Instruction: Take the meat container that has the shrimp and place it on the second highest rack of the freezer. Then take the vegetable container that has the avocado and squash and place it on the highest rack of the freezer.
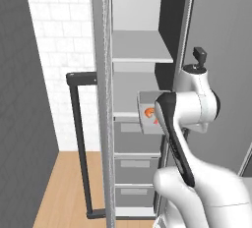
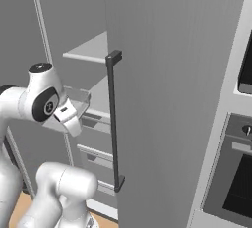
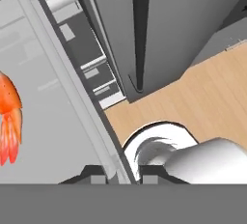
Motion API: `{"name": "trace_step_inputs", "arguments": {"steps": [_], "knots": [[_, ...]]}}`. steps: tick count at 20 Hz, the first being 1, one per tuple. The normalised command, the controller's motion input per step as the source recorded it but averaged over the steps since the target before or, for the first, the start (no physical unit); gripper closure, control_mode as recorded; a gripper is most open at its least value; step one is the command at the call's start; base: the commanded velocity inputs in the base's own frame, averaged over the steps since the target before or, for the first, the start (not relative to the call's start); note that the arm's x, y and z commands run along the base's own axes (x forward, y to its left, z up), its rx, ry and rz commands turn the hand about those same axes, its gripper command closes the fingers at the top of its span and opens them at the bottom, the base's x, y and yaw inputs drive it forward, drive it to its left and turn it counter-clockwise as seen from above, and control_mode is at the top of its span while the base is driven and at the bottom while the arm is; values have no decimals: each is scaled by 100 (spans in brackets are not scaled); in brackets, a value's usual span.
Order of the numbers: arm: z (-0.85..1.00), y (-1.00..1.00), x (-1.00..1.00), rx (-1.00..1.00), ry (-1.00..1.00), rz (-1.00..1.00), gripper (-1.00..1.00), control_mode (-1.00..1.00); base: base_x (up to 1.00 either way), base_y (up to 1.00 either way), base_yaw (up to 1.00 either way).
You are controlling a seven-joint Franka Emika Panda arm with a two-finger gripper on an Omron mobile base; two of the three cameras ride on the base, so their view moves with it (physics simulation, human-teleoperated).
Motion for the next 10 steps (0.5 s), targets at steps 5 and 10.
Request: {"name": "trace_step_inputs", "arguments": {"steps": [5,10], "knots": [[-12,0,80,0,-1,-6,100,-100,0,0,0],[-67,-6,61,0,0,0,100,-100,0,0,0]]}}
